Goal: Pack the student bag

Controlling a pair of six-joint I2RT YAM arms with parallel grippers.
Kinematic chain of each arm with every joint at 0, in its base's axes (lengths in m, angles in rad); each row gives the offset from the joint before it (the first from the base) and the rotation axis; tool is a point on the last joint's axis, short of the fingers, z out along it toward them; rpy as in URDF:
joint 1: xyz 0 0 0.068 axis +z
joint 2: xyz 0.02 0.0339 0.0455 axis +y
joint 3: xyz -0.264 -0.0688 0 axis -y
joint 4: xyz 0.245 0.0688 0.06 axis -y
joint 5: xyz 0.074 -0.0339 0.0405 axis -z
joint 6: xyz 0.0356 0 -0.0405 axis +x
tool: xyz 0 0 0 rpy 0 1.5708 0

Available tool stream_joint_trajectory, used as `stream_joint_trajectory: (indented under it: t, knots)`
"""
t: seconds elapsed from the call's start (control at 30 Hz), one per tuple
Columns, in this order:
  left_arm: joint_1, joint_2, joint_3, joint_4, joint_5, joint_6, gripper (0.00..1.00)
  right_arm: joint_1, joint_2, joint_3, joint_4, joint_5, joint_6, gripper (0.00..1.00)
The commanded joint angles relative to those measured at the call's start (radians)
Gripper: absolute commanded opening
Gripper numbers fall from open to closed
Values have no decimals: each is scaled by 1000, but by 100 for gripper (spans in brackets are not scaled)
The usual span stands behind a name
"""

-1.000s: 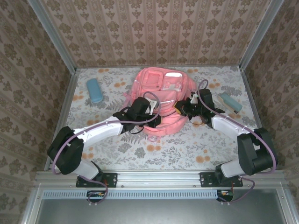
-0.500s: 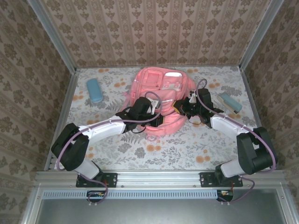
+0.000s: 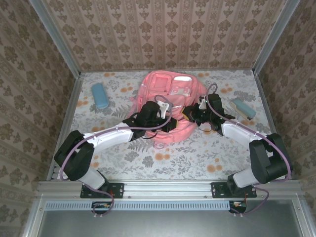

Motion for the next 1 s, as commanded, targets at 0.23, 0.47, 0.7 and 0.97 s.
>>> stream_joint_trajectory:
  t: [0.23, 0.47, 0.7, 0.97]
  knots:
    - [-16, -83, 6, -266, -169, -23, 44, 12, 6, 35, 30, -23, -13, 1]
    - [-36, -50, 16, -232, -185, -67, 49, 14, 16, 34, 41, -29, -9, 1]
    - [-37, 11, 52, -217, -159, -75, 39, 15, 14, 31, 43, -34, -10, 1]
    - [-37, 34, 72, -206, -158, -64, 3, 15, 12, 22, 49, -36, -11, 1]
